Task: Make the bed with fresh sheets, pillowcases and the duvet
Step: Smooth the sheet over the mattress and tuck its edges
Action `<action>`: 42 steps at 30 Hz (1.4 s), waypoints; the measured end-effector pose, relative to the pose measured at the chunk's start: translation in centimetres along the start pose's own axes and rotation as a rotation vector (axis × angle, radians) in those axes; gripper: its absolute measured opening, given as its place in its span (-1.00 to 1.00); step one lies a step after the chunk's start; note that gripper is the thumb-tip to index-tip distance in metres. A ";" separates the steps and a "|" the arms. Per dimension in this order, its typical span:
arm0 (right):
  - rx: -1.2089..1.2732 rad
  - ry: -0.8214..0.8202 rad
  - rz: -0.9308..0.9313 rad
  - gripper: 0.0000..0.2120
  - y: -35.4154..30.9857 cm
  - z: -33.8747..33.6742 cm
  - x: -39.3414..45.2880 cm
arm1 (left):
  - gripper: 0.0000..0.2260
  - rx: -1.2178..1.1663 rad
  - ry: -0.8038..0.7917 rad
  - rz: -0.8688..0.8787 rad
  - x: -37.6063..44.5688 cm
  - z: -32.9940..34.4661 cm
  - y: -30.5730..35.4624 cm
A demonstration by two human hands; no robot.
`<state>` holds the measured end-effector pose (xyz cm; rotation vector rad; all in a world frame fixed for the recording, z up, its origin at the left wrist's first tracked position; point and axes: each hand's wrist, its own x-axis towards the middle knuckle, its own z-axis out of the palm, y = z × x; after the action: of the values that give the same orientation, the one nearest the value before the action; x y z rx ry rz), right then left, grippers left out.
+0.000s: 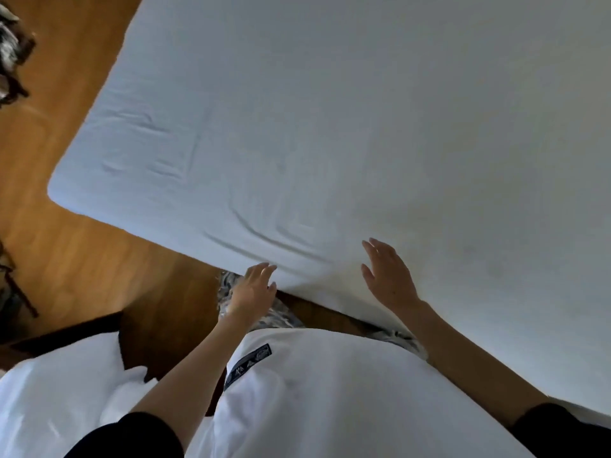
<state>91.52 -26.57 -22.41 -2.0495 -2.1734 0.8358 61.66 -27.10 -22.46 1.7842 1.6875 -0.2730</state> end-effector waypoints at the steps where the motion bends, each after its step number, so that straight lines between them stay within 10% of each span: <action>1: -0.009 -0.005 0.035 -0.55 -1.5 1.2 0.8 | -0.61 0.047 -0.036 0.060 1.5 -1.0 -2.2; 10: 0.029 -0.024 0.297 -0.56 -15.7 8.7 4.5 | -0.60 0.430 -0.049 0.488 12.1 -11.4 -16.1; 18: -0.040 -0.024 0.353 -0.53 -12.4 20.9 10.9 | -0.66 0.491 -0.083 0.831 23.0 -0.9 -17.0; 24: -0.124 0.182 0.181 -0.56 -7.6 27.4 17.9 | -0.57 0.426 0.006 0.954 27.7 8.2 -15.0; 33: -0.249 0.005 -0.278 -0.43 -12.1 39.0 10.1 | -0.45 0.713 -0.124 1.368 23.1 13.6 -28.6; 42: -0.258 0.071 -0.206 -0.52 -15.3 34.7 12.3 | -0.54 0.474 -0.076 1.246 24.5 7.1 -28.7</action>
<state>62.63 -26.95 -49.92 -1.8729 -2.5099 0.4764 40.05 -12.76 -50.73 2.7432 0.2183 -0.1616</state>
